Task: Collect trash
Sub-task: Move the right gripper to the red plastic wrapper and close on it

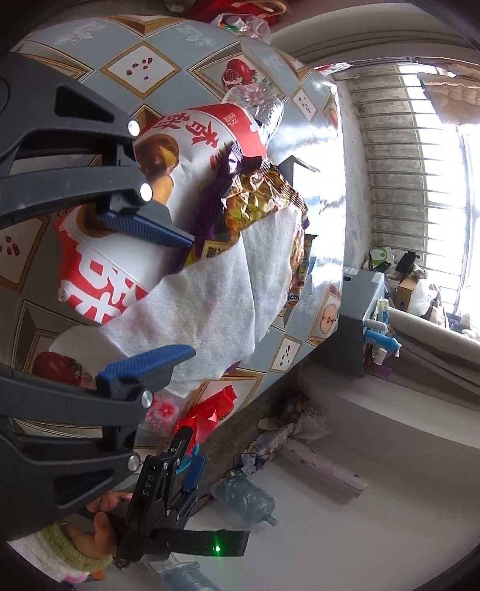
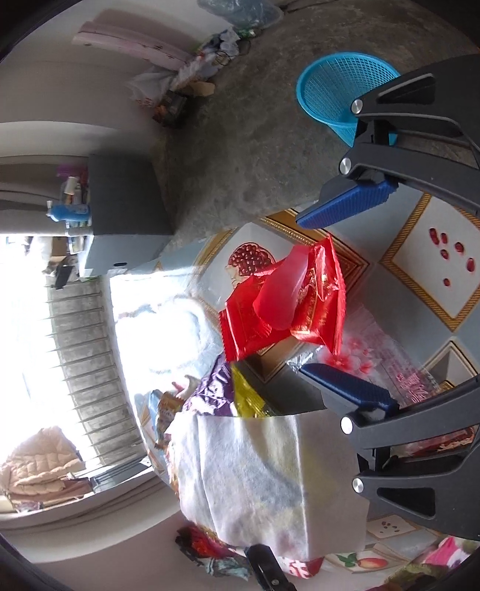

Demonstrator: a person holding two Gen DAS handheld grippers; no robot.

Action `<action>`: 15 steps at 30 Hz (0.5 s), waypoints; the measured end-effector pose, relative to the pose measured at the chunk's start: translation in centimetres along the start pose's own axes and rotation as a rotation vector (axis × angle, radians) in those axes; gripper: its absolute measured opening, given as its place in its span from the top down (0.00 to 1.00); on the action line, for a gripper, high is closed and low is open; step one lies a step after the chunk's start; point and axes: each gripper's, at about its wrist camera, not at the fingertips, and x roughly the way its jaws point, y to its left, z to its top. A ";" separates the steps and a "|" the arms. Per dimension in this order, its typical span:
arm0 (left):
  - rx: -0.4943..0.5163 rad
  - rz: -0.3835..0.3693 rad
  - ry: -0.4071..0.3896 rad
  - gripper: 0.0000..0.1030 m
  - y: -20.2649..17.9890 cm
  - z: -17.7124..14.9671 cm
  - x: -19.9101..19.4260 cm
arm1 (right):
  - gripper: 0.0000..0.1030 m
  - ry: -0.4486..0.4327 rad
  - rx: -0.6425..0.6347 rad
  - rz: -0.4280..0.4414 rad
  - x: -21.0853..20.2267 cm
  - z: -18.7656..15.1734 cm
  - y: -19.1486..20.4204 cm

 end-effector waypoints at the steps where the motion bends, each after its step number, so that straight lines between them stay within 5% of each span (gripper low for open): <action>1: -0.003 -0.002 0.002 0.56 0.1 0.0 0.0 | 0.33 0.008 0.007 0.004 0.3 0.0 -0.2; 15: -0.014 -0.041 0.011 0.97 -0.2 0.0 -0.3 | 0.45 0.065 0.006 0.019 2.1 -0.5 0.0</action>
